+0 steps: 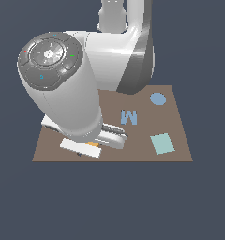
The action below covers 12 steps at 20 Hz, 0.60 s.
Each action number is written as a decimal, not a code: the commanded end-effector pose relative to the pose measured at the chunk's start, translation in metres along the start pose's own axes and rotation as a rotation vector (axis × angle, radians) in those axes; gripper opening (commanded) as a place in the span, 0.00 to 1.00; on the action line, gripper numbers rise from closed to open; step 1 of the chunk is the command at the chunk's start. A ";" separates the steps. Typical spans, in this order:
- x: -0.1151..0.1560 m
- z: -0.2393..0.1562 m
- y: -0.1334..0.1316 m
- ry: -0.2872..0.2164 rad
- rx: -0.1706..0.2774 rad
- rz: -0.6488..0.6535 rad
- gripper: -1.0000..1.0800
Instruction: Insert a designated object into the corresponding slot on a board.
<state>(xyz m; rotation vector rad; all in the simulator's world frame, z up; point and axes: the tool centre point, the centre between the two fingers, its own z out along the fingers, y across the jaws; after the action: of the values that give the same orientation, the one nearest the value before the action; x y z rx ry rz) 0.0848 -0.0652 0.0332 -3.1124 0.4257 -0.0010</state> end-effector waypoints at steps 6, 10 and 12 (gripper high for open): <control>-0.009 -0.002 0.033 0.001 0.000 0.359 0.00; -0.019 -0.003 0.050 0.001 0.000 0.552 0.00; -0.025 -0.004 0.057 0.001 0.000 0.648 0.00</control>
<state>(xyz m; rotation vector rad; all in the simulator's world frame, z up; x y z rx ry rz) 0.0512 -0.1092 0.0362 -2.8653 1.2881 -0.0018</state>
